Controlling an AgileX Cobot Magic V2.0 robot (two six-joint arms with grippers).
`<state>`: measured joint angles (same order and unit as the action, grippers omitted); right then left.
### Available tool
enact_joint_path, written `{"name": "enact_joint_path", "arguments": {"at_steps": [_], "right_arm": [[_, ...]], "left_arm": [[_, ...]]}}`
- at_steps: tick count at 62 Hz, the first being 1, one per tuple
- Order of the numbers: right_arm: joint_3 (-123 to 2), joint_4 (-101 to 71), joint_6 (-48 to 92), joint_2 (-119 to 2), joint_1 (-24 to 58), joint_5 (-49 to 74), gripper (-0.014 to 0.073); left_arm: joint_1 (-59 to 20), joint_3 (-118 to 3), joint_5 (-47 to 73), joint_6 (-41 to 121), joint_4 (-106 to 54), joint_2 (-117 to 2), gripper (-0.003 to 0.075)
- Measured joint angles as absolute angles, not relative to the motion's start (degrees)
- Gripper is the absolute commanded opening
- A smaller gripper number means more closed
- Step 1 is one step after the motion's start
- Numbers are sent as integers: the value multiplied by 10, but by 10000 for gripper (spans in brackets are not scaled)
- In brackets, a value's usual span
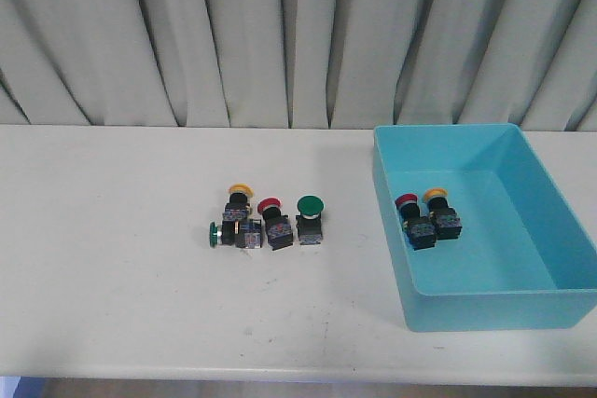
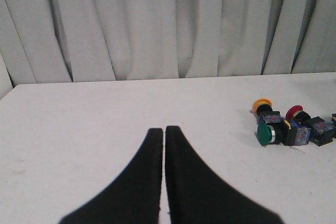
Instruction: Pick red and yellow buttons and place in box
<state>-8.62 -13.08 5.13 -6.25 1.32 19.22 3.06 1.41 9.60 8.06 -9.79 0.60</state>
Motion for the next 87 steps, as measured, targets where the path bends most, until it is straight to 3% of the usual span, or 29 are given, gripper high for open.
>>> {"name": "enact_joint_path", "arguments": {"at_steps": [17, 87], "right_arm": [[11, 14, -87, 5, 13, 117, -3], [16, 72, -89, 5, 13, 67, -3]], "left_arm": [[31, 14, 96, 81, -98, 6, -7], [31, 14, 96, 81, -98, 6, -7]]}}
